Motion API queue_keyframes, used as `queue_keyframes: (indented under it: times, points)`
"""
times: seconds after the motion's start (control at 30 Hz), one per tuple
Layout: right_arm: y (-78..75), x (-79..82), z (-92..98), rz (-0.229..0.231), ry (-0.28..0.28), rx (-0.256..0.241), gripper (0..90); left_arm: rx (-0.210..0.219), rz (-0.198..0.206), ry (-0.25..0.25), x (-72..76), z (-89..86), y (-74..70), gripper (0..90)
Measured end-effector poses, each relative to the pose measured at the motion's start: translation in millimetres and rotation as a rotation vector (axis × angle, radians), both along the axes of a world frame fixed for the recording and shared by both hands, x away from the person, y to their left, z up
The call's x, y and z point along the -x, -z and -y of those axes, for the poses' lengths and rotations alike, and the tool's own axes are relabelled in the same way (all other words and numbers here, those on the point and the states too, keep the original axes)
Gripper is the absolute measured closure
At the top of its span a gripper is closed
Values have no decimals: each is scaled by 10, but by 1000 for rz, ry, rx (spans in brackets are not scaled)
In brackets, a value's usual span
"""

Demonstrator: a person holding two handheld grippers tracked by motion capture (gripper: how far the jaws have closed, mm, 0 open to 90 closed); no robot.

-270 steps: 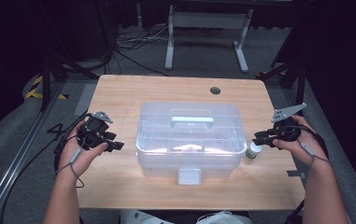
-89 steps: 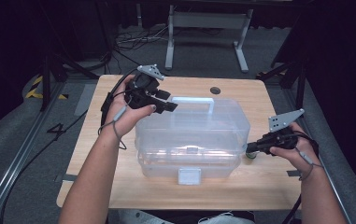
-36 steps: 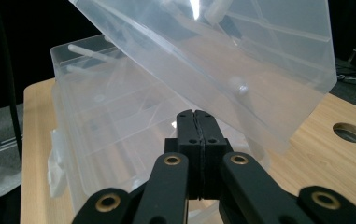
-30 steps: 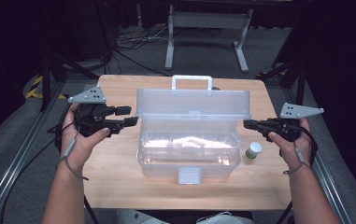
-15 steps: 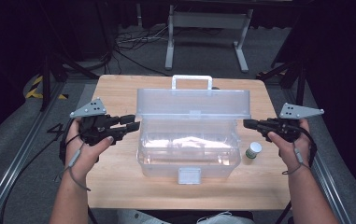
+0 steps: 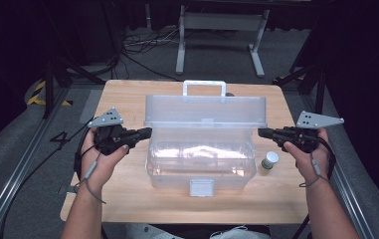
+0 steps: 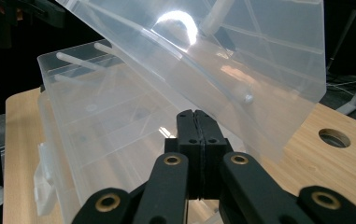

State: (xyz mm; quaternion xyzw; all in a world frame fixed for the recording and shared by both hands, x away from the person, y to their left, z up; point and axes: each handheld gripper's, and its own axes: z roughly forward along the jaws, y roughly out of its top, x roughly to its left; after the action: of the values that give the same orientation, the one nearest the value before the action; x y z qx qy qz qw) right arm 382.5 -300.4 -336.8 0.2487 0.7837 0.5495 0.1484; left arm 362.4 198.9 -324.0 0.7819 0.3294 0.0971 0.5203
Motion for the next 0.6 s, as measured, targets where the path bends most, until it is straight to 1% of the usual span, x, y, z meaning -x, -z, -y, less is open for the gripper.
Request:
queue_keyframes:
  times: [0.1, 0.13, 0.2, 0.3, 0.4, 0.5, 0.6]
  points:
    - [6, 11, -3, 1, 1, -1, 900, -31, 16, -14, -52, 69, 45, 898]
    - [8, 13, -3, 2, 2, -1, 900, -37, 14, -14, -72, 79, 56, 897]
    - [15, 18, -4, -4, 3, -7, 900, -35, 4, -9, -119, 96, 88, 898]
    - [23, 33, 0, -8, 3, -5, 900, -32, 0, -14, -142, 110, 110, 898]
    - [31, 45, 2, -8, 2, -5, 900, -28, 1, -23, -161, 115, 119, 899]
    - [35, 63, 15, -9, 8, -7, 900, -29, 14, -33, -169, 113, 116, 899]
    - [36, 88, 37, -13, 12, -12, 900, -30, 15, -35, -174, 104, 114, 899]
